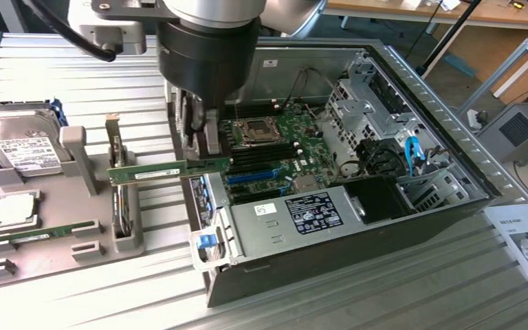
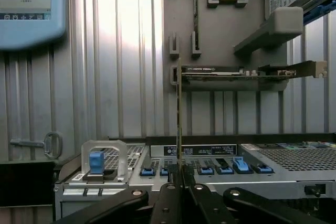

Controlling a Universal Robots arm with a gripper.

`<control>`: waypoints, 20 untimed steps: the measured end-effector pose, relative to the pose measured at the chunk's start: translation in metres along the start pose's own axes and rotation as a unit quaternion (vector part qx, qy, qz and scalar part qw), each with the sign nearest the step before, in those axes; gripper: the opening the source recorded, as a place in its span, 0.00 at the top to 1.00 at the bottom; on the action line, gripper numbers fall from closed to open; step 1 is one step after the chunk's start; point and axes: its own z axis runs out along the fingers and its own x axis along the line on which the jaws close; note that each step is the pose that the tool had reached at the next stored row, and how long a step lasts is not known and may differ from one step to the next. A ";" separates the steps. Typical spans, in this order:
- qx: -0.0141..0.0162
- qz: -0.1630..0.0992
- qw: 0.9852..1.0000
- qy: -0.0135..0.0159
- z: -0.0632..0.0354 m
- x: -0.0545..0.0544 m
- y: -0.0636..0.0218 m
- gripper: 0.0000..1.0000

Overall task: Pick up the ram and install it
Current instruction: 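Pick up the ram and move it above insertion slot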

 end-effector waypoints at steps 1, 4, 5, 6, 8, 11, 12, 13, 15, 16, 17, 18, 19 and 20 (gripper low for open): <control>0.000 0.000 1.000 0.000 0.0000 0.000 -0.0020 0.88; 0.000 0.000 1.000 0.000 -0.0002 0.000 -0.0069 0.88; 0.000 0.000 1.000 0.000 -0.0002 0.000 -0.0088 0.88; 0.000 0.000 1.000 0.000 -0.0002 0.000 -0.0105 0.88; 0.000 0.000 1.000 0.000 -0.0003 0.000 -0.0139 0.88; 0.000 0.000 1.000 0.000 -0.0003 0.000 -0.0195 0.88; 0.000 0.000 1.000 0.000 -0.0004 0.000 -0.0215 0.88; 0.000 0.000 1.000 0.000 -0.0005 -0.001 -0.0237 0.88; 0.000 0.000 1.000 0.000 -0.0005 -0.001 -0.0271 0.88; 0.000 0.000 1.000 0.000 -0.0006 -0.001 -0.0291 0.88; 0.000 0.000 1.000 0.000 -0.0006 -0.001 -0.0313 0.88; 0.000 0.000 1.000 0.000 -0.0007 -0.001 -0.0334 0.88; 0.000 0.000 1.000 0.000 -0.0007 -0.001 -0.0353 0.88; 0.000 0.000 1.000 0.000 -0.0007 -0.001 -0.0372 0.88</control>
